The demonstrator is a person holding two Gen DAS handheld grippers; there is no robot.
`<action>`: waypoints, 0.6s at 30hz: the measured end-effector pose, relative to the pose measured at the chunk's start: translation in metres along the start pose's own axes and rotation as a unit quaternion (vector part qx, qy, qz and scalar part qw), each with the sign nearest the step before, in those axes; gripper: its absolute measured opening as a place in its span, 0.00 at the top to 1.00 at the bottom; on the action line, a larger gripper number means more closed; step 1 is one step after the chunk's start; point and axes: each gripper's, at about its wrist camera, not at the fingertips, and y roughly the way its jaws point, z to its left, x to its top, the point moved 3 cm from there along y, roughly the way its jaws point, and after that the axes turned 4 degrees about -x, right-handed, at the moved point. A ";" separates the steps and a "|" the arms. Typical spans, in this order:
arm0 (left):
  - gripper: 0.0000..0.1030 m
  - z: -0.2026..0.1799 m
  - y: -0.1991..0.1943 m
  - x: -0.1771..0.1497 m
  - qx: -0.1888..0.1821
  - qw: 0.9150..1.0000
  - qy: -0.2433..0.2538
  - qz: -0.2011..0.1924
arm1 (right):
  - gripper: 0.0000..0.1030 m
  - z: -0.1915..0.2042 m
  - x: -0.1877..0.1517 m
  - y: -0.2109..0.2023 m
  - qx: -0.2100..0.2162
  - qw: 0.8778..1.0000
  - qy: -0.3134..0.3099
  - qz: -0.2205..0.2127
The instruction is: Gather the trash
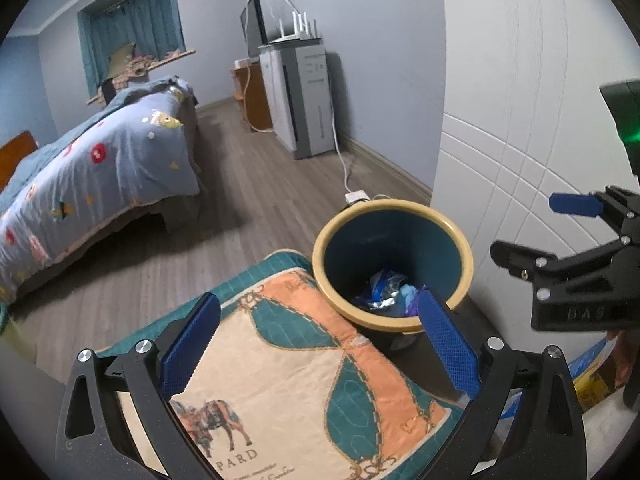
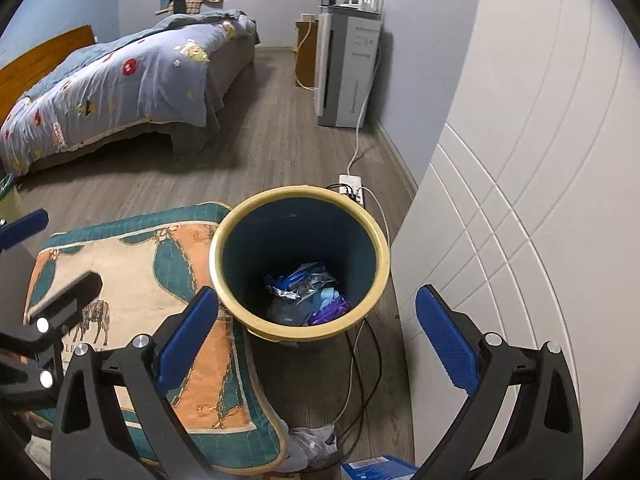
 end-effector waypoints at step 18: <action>0.05 0.014 -0.003 0.000 -0.005 1.000 -0.025 0.003 | 0.06 -0.003 -0.002 0.002 0.002 1.000 0.007 0.007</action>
